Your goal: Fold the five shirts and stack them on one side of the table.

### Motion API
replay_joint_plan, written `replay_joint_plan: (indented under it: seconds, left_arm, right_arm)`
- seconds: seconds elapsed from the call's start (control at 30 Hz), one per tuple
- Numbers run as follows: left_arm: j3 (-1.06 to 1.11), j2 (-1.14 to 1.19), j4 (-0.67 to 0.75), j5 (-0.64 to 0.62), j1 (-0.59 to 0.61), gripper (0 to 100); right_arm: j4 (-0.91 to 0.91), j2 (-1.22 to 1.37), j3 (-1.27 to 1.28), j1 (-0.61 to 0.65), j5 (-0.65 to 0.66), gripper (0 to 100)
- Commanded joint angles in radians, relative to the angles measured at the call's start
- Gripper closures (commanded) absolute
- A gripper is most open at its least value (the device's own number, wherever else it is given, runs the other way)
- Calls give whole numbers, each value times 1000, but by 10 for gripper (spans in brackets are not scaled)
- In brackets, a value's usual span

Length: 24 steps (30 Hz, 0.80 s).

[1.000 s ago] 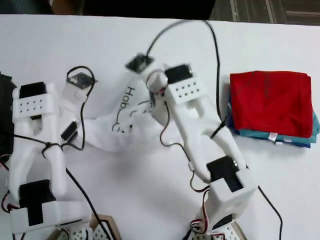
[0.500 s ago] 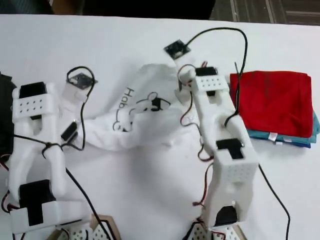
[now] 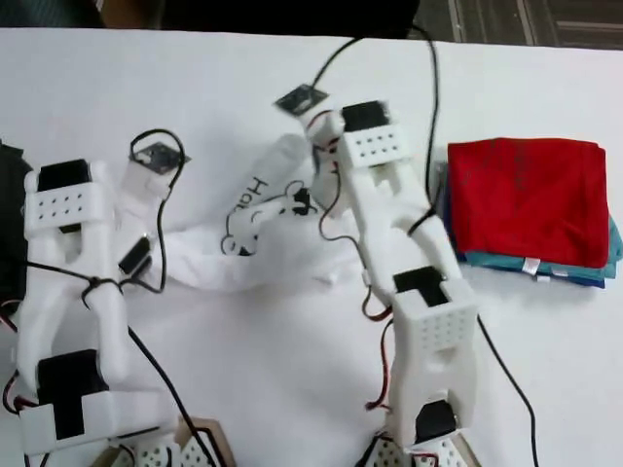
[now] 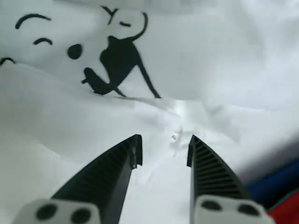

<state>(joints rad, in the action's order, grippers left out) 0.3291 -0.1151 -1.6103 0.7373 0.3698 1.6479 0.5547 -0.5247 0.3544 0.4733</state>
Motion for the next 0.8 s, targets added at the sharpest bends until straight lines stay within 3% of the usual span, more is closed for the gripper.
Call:
replay_joint_plan:
  seconds: [0.0,0.77]
  left_arm:
    - [-36,-9,-5,-3,0,975]
    - [-39,-9,-5,-5,0,975]
  right_arm:
    - [18,-53,-41,24,3,832]
    - [-58,200,-51,-42,8,831]
